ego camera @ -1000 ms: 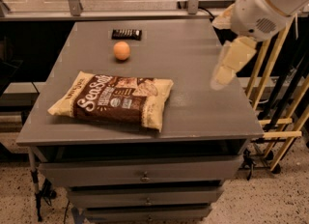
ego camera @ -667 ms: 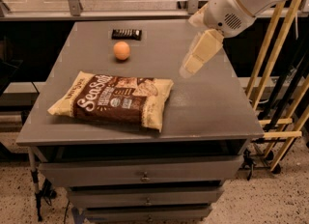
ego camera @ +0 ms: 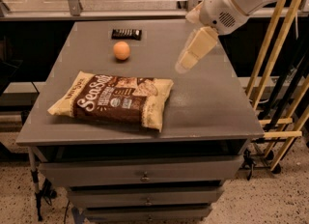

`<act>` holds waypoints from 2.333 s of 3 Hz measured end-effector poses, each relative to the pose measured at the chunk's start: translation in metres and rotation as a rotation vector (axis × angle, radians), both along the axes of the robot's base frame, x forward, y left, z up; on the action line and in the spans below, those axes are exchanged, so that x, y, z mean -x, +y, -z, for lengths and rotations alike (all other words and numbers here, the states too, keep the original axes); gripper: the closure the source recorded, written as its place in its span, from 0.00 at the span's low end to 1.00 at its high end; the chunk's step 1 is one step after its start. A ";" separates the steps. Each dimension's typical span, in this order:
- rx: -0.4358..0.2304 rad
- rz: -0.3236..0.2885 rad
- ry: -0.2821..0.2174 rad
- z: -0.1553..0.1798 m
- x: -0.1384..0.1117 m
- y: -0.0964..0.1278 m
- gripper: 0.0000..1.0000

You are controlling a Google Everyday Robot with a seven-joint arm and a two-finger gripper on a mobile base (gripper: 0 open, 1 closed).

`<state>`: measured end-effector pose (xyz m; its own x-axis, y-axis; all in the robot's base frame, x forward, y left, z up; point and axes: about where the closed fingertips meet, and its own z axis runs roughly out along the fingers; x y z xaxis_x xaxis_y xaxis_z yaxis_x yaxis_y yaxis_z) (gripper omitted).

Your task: Pick orange

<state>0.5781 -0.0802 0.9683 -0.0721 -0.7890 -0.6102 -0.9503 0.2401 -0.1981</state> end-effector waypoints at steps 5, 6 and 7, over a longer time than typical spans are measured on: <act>-0.103 0.054 -0.037 0.095 -0.173 0.137 0.00; -0.107 0.055 -0.035 0.105 -0.184 0.152 0.00; -0.108 0.048 -0.021 0.114 -0.187 0.161 0.00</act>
Offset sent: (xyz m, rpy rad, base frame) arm 0.1584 0.0955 -0.0639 0.0990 -0.0487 0.0110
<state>0.7648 0.0812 0.8544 -0.0946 -0.7147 -0.6930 -0.9332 0.3061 -0.1882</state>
